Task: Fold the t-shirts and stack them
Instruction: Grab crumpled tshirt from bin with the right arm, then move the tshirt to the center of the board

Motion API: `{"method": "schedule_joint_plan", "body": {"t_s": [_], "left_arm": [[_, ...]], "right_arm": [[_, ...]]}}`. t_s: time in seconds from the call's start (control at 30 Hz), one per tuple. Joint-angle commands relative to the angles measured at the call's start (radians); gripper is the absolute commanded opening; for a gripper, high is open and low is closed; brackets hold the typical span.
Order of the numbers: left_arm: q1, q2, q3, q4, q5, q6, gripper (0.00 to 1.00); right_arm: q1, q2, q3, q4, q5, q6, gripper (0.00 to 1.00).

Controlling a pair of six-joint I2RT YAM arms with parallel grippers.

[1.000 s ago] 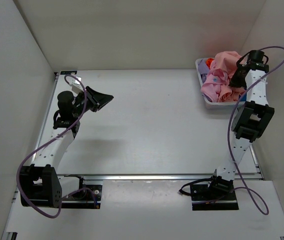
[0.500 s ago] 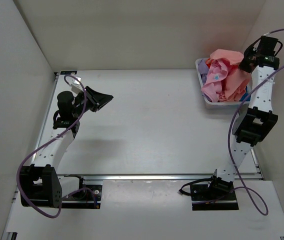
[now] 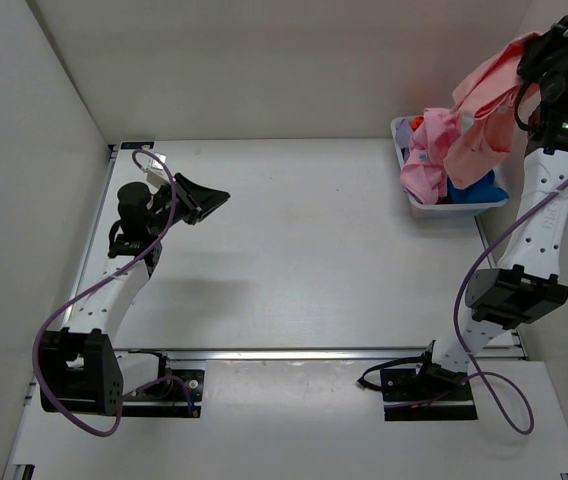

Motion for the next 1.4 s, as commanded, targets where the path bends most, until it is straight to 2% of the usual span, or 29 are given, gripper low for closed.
{"method": "schedule_joint_plan", "body": {"t_s": [0.0,0.23,0.33,0.6,0.73,0.83,0.97,1.0,1.03,1.07,1.1,1.13,1.17,1.27,1.37], "left_arm": [[-0.009,-0.001,0.033,-0.005,0.003,0.014,0.35],[-0.015,0.008,0.042,-0.005,0.003,0.017,0.35],[-0.023,0.021,0.047,0.004,0.008,0.023,0.35],[-0.029,0.033,0.048,0.015,0.008,0.004,0.33],[-0.021,0.021,0.05,0.021,0.006,0.001,0.32],[0.023,0.018,0.057,0.018,0.023,-0.025,0.28],[0.112,0.004,0.102,0.01,0.023,-0.045,0.27],[0.114,-0.001,0.106,0.007,0.017,-0.054,0.28],[0.109,-0.013,0.103,0.004,0.023,-0.052,0.29],[0.106,-0.025,0.097,-0.002,0.004,-0.042,0.29],[0.097,-0.037,0.083,-0.011,0.003,-0.023,0.31],[0.1,-0.047,0.074,-0.029,-0.009,-0.022,0.3],[0.088,-0.057,0.051,-0.037,-0.023,-0.023,0.31],[0.077,-0.097,-0.047,-0.033,-0.036,-0.046,0.33],[-0.007,-0.122,-0.087,-0.06,-0.058,0.025,0.38]], "right_arm": [[-0.027,-0.035,0.023,0.18,-0.104,0.057,0.0],[-0.021,0.008,0.187,0.233,-0.239,0.113,0.0],[0.016,-0.007,0.163,0.27,-0.311,0.154,0.0],[0.313,-0.063,-0.002,0.21,-0.336,0.111,0.0],[0.488,-0.022,-0.033,0.112,-0.336,0.058,0.0],[0.562,0.027,-0.023,0.011,-0.347,-0.002,0.0],[0.582,0.12,-0.01,-0.188,-0.475,-0.02,0.02],[0.592,0.152,0.014,-0.256,-0.495,-0.022,0.05],[0.599,0.188,0.02,-0.293,-0.503,-0.039,0.14],[0.609,0.216,0.046,-0.354,-0.502,-0.047,0.28],[0.622,0.224,0.037,-0.391,-0.491,-0.053,0.37],[0.632,0.212,0.011,-0.395,-0.48,-0.059,0.58],[0.643,0.209,-0.021,-0.408,-0.464,-0.065,0.65],[0.683,0.19,-0.079,-0.477,-0.334,-0.085,0.76],[0.698,0.181,-0.118,-0.556,-0.258,-0.084,0.74]]}}
